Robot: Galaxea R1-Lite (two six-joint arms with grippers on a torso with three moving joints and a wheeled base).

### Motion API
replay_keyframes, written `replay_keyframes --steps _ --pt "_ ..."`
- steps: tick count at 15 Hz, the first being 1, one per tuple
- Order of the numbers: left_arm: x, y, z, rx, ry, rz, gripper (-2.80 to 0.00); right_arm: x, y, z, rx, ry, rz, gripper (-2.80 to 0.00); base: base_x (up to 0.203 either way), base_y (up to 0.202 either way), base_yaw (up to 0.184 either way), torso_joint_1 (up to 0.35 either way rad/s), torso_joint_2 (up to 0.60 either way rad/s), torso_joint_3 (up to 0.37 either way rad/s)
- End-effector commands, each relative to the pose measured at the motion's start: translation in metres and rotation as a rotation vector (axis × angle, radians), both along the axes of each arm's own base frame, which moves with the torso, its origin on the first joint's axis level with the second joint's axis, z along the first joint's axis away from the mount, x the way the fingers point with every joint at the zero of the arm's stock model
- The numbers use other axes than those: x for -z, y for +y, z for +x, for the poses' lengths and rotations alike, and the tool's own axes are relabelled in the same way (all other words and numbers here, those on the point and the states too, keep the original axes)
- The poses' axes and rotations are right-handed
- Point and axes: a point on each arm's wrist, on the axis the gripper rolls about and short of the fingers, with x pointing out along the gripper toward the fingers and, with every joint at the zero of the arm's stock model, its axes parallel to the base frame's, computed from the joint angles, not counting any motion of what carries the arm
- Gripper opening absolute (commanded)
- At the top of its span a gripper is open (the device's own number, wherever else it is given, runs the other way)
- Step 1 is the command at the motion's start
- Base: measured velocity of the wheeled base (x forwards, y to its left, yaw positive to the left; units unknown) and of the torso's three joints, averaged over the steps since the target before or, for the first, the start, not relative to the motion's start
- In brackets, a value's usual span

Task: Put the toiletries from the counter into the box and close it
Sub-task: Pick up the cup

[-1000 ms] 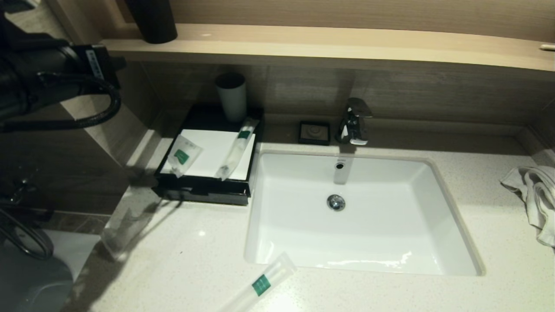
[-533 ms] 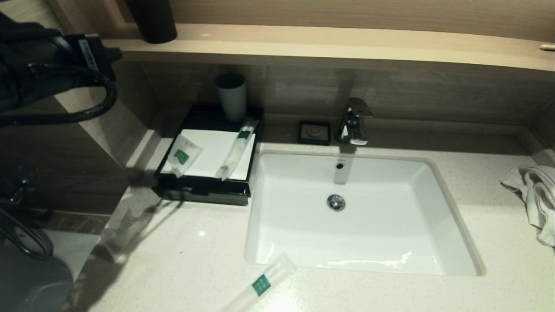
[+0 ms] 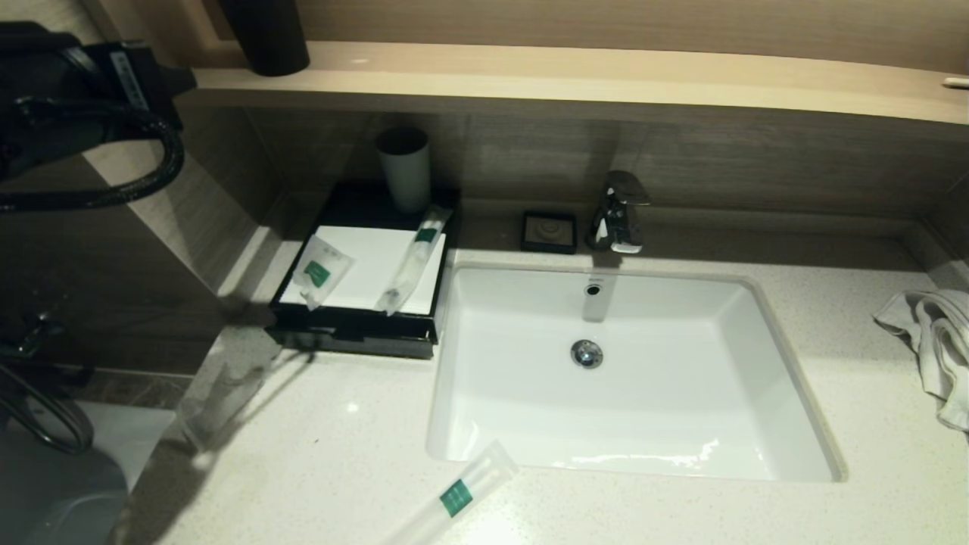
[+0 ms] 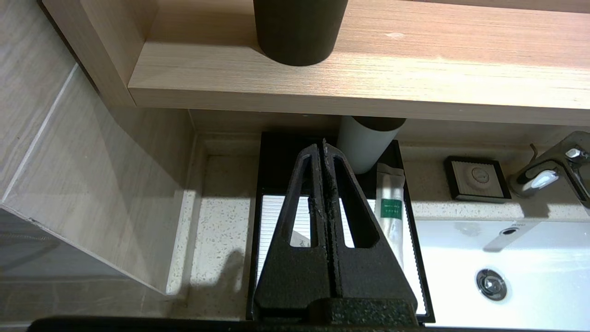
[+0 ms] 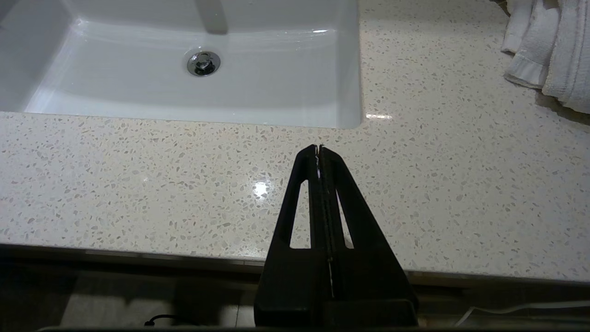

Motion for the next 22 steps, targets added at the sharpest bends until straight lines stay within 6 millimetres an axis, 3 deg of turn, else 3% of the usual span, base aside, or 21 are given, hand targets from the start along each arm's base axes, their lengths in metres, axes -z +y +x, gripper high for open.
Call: replay_keyframes --steps 1,17,18,22 --pt "0.000 0.000 0.000 0.000 -0.003 -0.001 -2.80 0.000 0.000 0.000 0.000 0.000 0.000 -2.80 0.000 0.000 0.000 0.000 0.00 0.000" --pt "0.006 -0.007 0.031 -0.039 0.020 0.060 -2.80 0.000 0.000 0.000 0.000 0.000 0.000 -2.80 0.000 0.000 0.000 0.000 0.00 0.000" --pt "0.003 -0.007 0.034 -0.059 0.006 0.060 0.00 0.000 0.000 0.000 0.000 0.000 0.000 -2.80 0.000 0.000 0.000 0.000 0.00 0.000" --pt "-0.005 -0.010 0.046 -0.070 -0.040 0.055 0.00 0.000 0.000 0.000 0.000 0.000 0.000 -2.80 0.000 0.000 0.000 0.000 0.00 0.000"
